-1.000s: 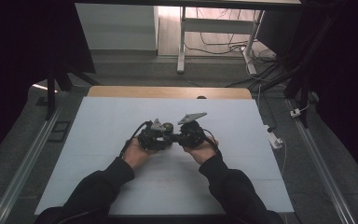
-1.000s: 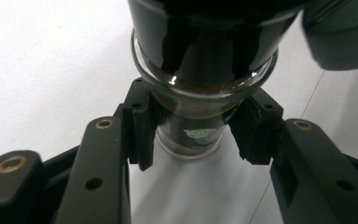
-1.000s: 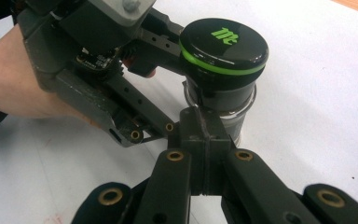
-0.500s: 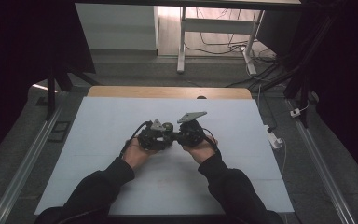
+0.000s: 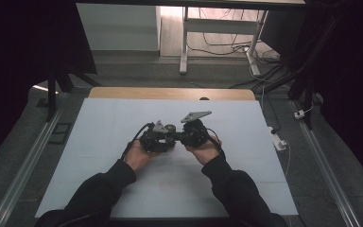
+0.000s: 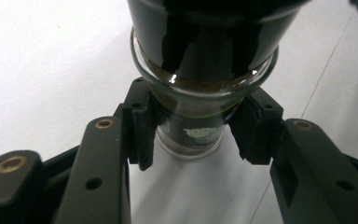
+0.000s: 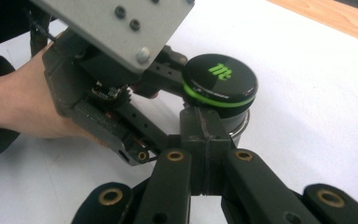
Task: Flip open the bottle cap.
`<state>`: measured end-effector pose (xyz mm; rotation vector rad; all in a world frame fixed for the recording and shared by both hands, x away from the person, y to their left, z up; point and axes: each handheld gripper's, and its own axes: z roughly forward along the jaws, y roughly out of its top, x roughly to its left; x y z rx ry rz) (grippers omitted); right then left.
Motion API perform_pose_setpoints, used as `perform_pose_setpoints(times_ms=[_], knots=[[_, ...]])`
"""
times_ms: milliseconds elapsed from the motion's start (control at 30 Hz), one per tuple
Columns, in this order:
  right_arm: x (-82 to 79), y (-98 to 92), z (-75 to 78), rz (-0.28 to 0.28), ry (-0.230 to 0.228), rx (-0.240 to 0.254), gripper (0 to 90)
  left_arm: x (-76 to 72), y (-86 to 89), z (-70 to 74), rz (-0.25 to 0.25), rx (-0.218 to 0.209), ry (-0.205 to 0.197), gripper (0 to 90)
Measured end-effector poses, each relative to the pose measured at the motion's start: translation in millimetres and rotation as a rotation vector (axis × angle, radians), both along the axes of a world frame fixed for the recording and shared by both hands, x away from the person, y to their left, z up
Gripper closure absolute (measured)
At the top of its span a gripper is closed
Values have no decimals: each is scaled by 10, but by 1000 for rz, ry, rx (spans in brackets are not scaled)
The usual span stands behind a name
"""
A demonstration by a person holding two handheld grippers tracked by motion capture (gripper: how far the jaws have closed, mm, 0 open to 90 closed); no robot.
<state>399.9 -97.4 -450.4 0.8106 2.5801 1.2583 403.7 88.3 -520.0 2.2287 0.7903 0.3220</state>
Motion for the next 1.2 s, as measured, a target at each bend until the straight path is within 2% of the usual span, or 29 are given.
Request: perform_pose_setpoints(times_ms=[233,767,933,1200], knots=[[38,-3,27,-4,3,20,897,-3,-2,-3,2,0,-3,536],[188,22,140,-23,-22,47,898,-6,0,-13,2,-4,-6,536],[265,38,146,-38,-29,55,897,-11,-4,-15,4,-2,-11,536],[350,47,86,-51,-14,54,897,-15,6,-23,-1,-4,-16,536]])
